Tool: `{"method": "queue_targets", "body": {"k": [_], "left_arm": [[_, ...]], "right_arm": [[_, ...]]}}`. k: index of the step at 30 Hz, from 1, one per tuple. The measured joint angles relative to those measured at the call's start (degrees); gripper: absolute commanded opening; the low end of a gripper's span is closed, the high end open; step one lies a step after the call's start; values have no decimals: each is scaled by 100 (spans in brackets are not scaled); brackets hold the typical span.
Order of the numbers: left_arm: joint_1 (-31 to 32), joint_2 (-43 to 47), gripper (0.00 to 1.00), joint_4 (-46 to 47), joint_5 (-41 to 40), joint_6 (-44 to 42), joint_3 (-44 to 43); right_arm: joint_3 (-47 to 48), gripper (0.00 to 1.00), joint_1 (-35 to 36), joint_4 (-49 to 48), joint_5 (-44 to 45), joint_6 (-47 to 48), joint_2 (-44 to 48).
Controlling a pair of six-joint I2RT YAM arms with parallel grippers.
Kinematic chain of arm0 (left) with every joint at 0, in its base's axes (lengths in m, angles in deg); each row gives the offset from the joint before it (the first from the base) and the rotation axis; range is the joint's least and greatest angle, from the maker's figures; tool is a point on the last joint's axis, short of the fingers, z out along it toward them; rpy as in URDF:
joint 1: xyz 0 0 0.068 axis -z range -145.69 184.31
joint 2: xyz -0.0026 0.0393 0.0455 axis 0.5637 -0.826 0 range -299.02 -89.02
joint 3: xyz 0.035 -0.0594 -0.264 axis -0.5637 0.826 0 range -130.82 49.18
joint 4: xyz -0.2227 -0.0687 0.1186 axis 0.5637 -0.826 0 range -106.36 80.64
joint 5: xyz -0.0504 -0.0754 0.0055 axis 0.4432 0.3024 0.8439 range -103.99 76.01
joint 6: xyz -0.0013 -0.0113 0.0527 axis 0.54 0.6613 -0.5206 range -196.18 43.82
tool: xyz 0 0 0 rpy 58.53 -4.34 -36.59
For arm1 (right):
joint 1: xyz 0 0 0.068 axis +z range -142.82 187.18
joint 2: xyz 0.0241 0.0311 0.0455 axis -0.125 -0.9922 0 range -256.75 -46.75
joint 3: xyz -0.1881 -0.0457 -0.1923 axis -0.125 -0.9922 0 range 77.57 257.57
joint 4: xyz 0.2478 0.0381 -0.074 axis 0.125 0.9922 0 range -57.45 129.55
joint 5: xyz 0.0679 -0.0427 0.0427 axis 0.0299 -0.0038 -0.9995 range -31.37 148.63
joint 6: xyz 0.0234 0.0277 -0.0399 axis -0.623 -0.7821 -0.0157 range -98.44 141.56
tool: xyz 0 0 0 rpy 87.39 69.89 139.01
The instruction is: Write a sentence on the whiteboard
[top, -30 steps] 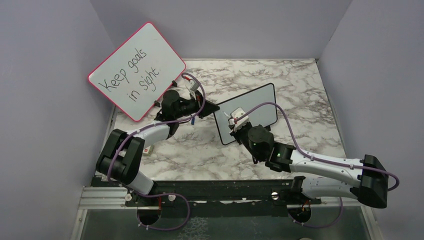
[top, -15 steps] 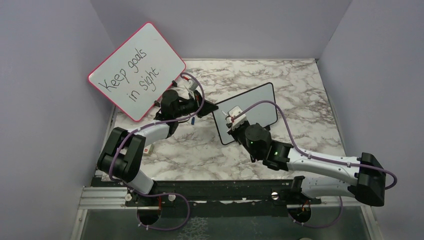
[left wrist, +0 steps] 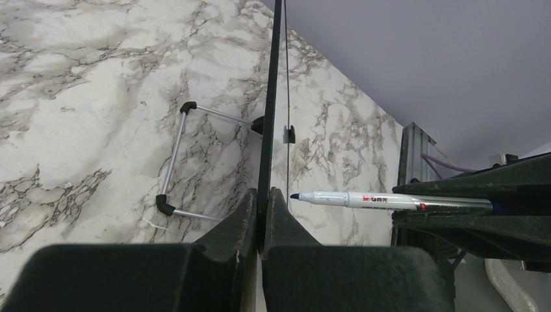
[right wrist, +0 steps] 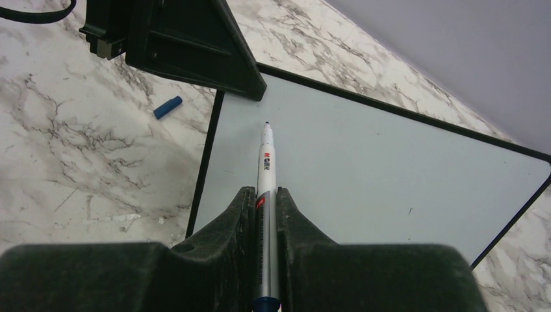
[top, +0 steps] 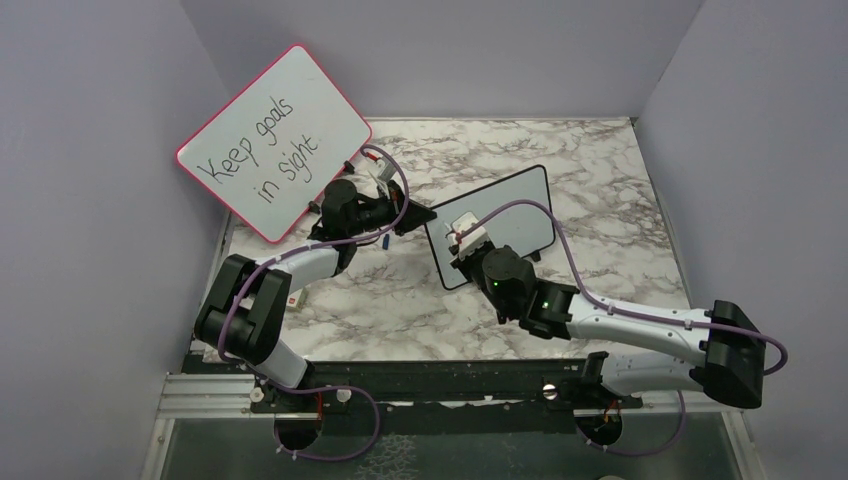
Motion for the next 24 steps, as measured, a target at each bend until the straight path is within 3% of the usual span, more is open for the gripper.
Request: {"method": "queue_targets", "body": {"k": [24], "left_arm": [[11, 0, 0, 0, 2, 11, 0]], "right_arm": [[267, 1, 0, 39, 59, 2, -299]]}}
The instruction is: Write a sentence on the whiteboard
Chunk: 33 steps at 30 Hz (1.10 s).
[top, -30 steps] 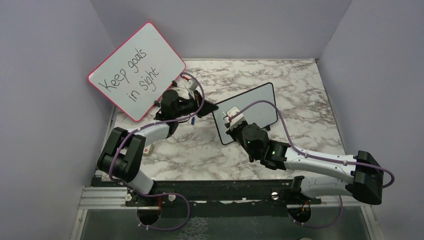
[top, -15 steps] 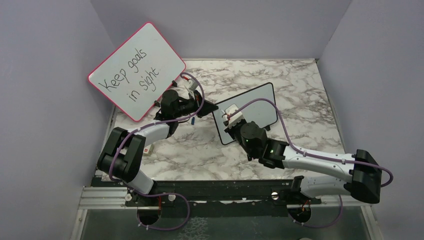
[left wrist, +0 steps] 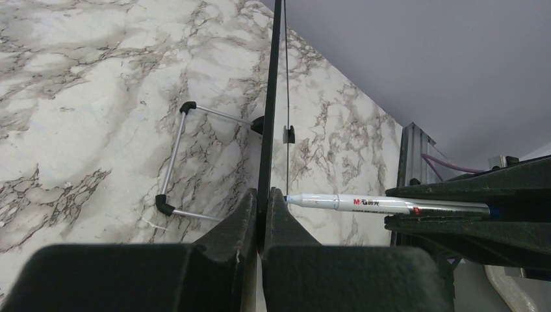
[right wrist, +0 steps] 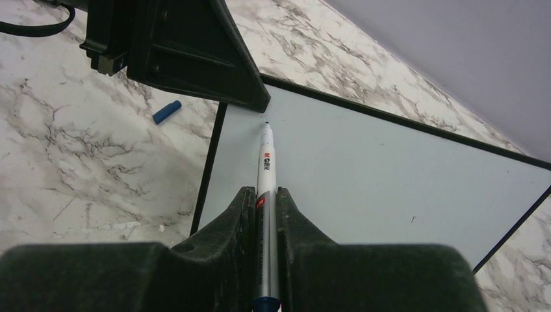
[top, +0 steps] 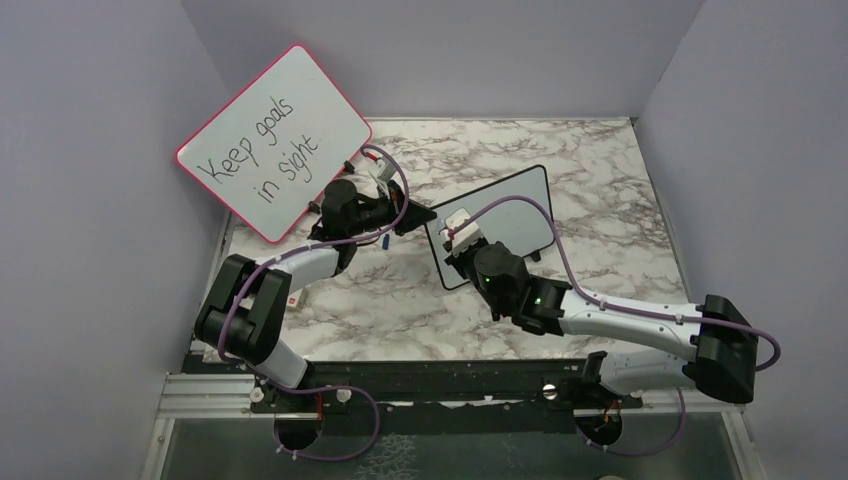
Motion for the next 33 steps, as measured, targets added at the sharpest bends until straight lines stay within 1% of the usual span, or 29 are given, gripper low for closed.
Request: {"method": "queue_targets", "body": {"k": [33], "left_arm": [[7, 0, 0, -7, 0, -2, 0]], "right_arm": [[98, 1, 0, 2, 37, 7, -168]]}}
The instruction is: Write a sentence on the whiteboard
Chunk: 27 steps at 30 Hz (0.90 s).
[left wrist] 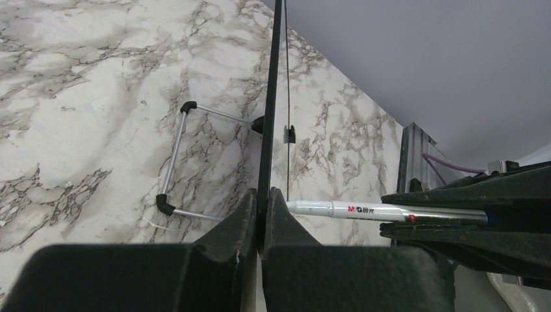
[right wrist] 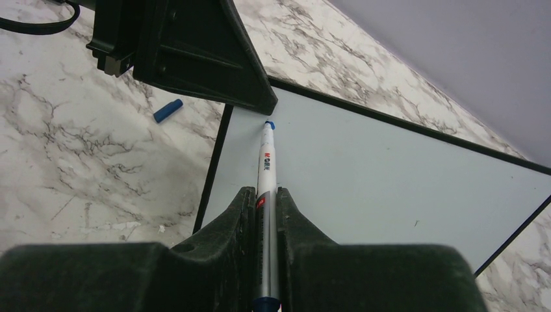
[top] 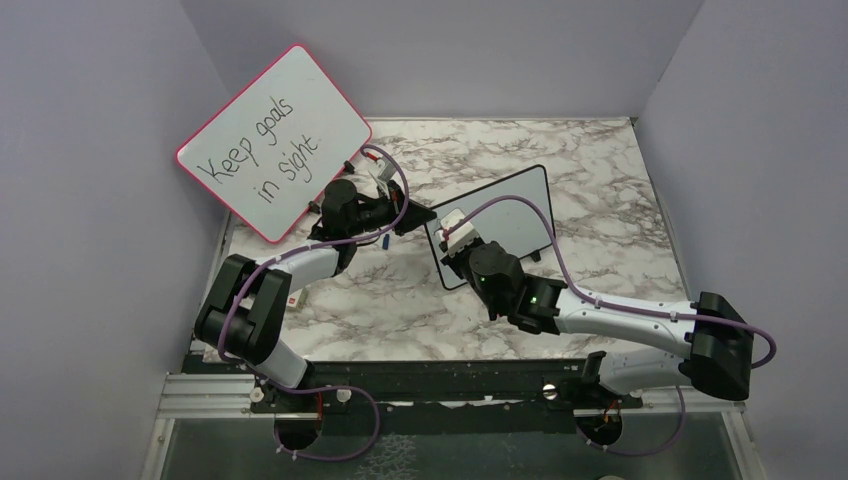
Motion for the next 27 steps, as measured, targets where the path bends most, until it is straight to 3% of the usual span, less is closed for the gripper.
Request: {"method": "queue_targets", "body": {"k": [27], "left_arm": [[0, 0, 0, -4, -2, 0, 0]], "right_arm": [[160, 1, 0, 540, -350, -68, -24]]}}
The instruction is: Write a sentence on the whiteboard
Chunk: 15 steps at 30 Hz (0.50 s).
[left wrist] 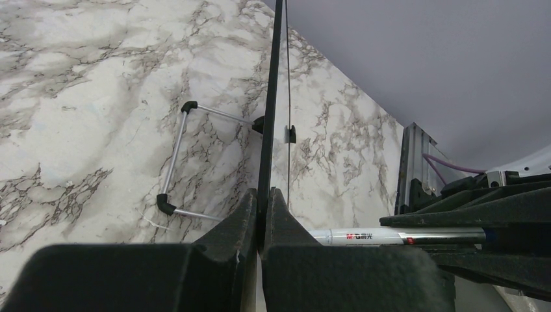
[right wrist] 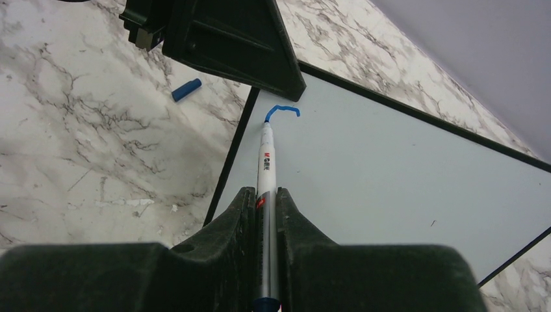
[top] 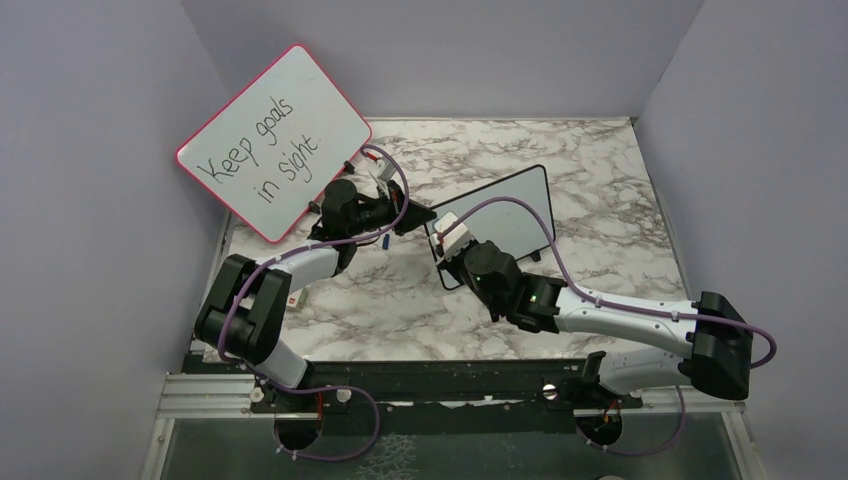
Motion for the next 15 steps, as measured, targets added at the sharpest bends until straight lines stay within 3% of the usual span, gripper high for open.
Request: {"method": "queue_targets", "body": {"k": [15], "left_arm": [[7, 0, 0, 9, 2, 2, 0]], "right_arm": [[-7, 1, 26, 258, 229, -13, 79]]}}
